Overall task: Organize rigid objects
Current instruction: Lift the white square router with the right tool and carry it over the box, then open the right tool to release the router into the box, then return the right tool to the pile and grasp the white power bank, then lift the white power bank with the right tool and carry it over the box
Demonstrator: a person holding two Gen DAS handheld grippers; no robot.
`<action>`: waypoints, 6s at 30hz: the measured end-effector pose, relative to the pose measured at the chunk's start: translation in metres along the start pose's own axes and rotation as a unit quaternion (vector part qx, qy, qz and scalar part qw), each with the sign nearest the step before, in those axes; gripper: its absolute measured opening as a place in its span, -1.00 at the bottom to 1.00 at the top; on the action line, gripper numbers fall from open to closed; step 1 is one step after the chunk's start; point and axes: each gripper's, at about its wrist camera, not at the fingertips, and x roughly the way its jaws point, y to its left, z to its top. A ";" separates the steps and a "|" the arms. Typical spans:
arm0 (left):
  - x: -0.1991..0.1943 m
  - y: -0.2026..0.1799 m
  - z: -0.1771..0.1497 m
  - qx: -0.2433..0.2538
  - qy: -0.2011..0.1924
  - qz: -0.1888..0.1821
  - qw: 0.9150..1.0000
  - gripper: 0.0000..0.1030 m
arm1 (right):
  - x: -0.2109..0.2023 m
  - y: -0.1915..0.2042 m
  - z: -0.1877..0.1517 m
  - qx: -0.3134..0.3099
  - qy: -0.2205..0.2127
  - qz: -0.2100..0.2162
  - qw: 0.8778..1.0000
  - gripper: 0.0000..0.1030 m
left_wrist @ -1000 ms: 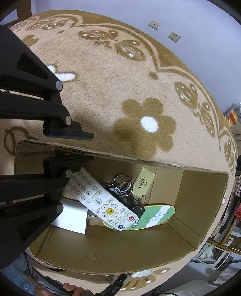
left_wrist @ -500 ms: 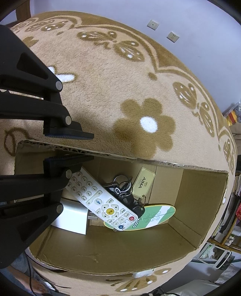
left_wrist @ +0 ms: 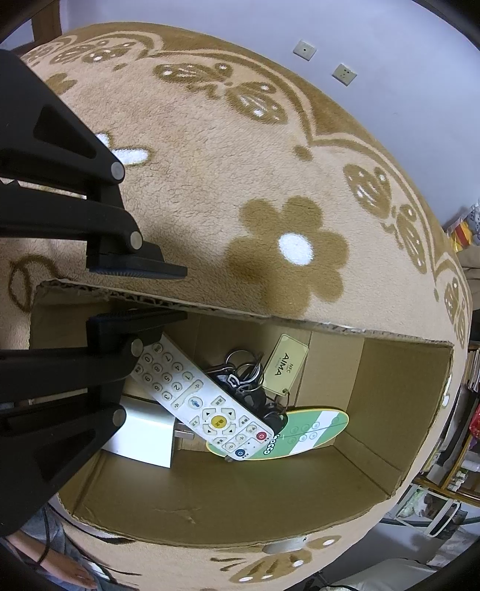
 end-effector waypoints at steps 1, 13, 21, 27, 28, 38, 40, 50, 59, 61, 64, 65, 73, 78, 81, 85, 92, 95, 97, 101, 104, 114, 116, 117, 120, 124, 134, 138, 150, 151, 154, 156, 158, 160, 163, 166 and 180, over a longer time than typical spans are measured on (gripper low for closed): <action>0.000 0.000 0.000 0.000 0.000 0.000 1.000 -0.72 | 0.001 0.005 -0.001 -0.004 0.002 0.005 1.000 -0.06; -0.001 -0.002 0.001 0.001 0.000 0.001 1.000 -0.72 | 0.028 0.068 -0.026 -0.060 0.040 0.071 0.995 -0.06; -0.002 -0.002 0.001 0.000 -0.002 0.000 1.000 -0.71 | 0.047 0.086 -0.043 -0.076 0.066 0.082 0.991 -0.06; -0.001 -0.002 0.002 0.000 -0.004 -0.002 1.000 -0.72 | 0.065 0.090 -0.055 -0.081 0.090 0.087 0.989 -0.06; -0.002 -0.001 0.002 0.001 -0.004 -0.001 1.000 -0.72 | 0.066 0.091 -0.056 -0.082 0.093 0.088 0.988 -0.06; -0.002 -0.001 0.002 0.000 -0.003 -0.002 1.000 -0.71 | 0.067 0.097 -0.059 -0.100 0.090 0.072 0.988 -0.06; -0.002 -0.001 0.002 0.000 -0.003 -0.002 1.000 -0.71 | 0.068 0.102 -0.061 -0.119 0.086 0.059 0.987 -0.06; -0.001 0.001 0.002 -0.006 -0.001 -0.004 1.000 -0.71 | 0.068 0.110 -0.065 -0.149 0.082 0.041 0.985 -0.06; 0.000 0.003 0.002 -0.007 -0.001 -0.008 1.000 -0.70 | 0.068 0.113 -0.067 -0.158 0.084 0.039 0.983 -0.05; -0.001 0.003 0.002 -0.008 -0.001 -0.009 1.000 -0.70 | 0.068 0.115 -0.068 -0.164 0.086 0.035 0.982 -0.06; -0.001 0.003 0.002 -0.009 -0.001 -0.009 1.000 -0.70 | 0.068 0.117 -0.068 -0.164 0.085 0.036 0.982 -0.06; -0.001 0.003 0.002 -0.009 -0.001 -0.009 1.000 -0.69 | 0.067 0.117 -0.068 -0.161 0.085 0.042 0.982 -0.05; 0.000 0.004 0.002 -0.013 -0.003 -0.011 1.000 -0.69 | 0.056 0.099 -0.050 -0.113 0.071 0.064 0.989 0.13; -0.001 0.004 0.002 -0.010 -0.003 -0.009 1.000 -0.69 | 0.044 0.084 -0.034 -0.099 0.039 0.053 0.993 0.55; 0.000 0.004 0.002 -0.010 -0.003 -0.008 1.000 -0.68 | 0.040 0.070 -0.024 -0.090 0.022 0.038 0.995 0.81; 0.000 0.004 0.003 -0.013 -0.002 -0.012 1.000 -0.68 | 0.042 0.044 -0.014 -0.066 0.010 0.009 0.998 0.97; 0.001 0.005 0.003 -0.008 -0.002 -0.008 1.000 -0.68 | 0.064 -0.012 -0.001 -0.031 0.023 -0.052 0.998 1.00; 0.002 0.005 0.003 -0.009 -0.002 -0.009 1.000 -0.68 | 0.078 -0.038 0.000 -0.011 0.037 -0.078 0.996 1.00; 0.002 0.004 0.002 -0.007 -0.002 -0.007 1.000 -0.68 | 0.086 -0.052 0.000 0.004 0.044 -0.088 0.995 1.00; 0.003 0.002 0.003 -0.005 0.000 -0.003 1.000 -0.68 | 0.101 -0.076 0.000 0.032 0.061 -0.094 0.993 1.00; 0.004 0.001 0.004 -0.003 0.001 0.000 1.000 -0.68 | 0.116 -0.088 -0.001 0.037 0.079 -0.103 0.991 1.00; 0.006 0.000 0.005 -0.001 0.001 0.004 1.000 -0.68 | 0.158 -0.111 -0.014 0.065 0.156 -0.138 0.976 1.00; 0.006 0.000 0.006 -0.002 0.002 0.003 1.000 -0.68 | 0.163 -0.110 -0.016 0.061 0.161 -0.139 0.975 1.00; 0.007 0.000 0.006 -0.002 0.002 0.004 1.000 -0.68 | 0.166 -0.109 -0.017 0.055 0.166 -0.142 0.974 1.00; 0.008 0.000 0.006 0.001 0.002 0.007 1.000 -0.67 | 0.175 -0.111 -0.021 0.048 0.179 -0.163 0.969 1.00; 0.009 0.000 0.007 0.001 0.003 0.009 1.000 -0.67 | 0.178 -0.114 -0.021 0.060 0.189 -0.155 0.968 1.00; 0.009 0.000 0.006 -0.002 0.004 0.006 1.000 -0.67 | 0.168 -0.120 -0.027 0.036 0.204 -0.145 0.968 0.01; 0.009 0.000 0.007 -0.002 0.005 0.004 1.000 -0.67 | 0.155 -0.123 -0.036 0.024 0.201 -0.129 0.971 0.01; 0.008 -0.008 0.006 0.008 0.001 0.029 1.000 -0.69 | 0.101 -0.112 -0.041 0.050 0.157 -0.092 0.982 0.01; 0.008 -0.008 0.006 0.007 0.001 0.029 1.000 -0.69 | 0.102 -0.113 -0.036 0.048 0.155 -0.091 0.983 0.01; 0.007 -0.008 0.006 0.004 0.002 0.027 1.000 -0.69 | 0.087 -0.098 -0.028 0.036 0.140 -0.079 0.986 0.01; 0.007 -0.008 0.006 0.005 0.002 0.027 1.000 -0.69 | 0.078 -0.088 -0.020 0.026 0.127 -0.072 0.989 0.01; 0.007 -0.007 0.006 0.005 0.002 0.027 1.000 -0.69 | 0.073 -0.082 -0.010 0.019 0.115 -0.067 0.991 0.01; 0.007 -0.008 0.006 0.007 0.002 0.029 1.000 -0.69 | 0.063 -0.074 -0.002 0.012 0.099 -0.059 0.993 0.01; 0.007 -0.009 0.007 0.010 0.002 0.032 0.999 -0.69 | 0.047 -0.059 0.010 -0.004 0.076 -0.046 0.996 0.01; 0.007 -0.009 0.006 0.010 0.002 0.031 0.999 -0.69 | 0.036 -0.042 0.015 -0.020 0.064 -0.034 0.997 0.01; 0.007 -0.009 0.007 0.011 0.002 0.031 0.999 -0.69 | 0.021 0.045 0.001 -0.106 0.063 0.044 0.991 0.01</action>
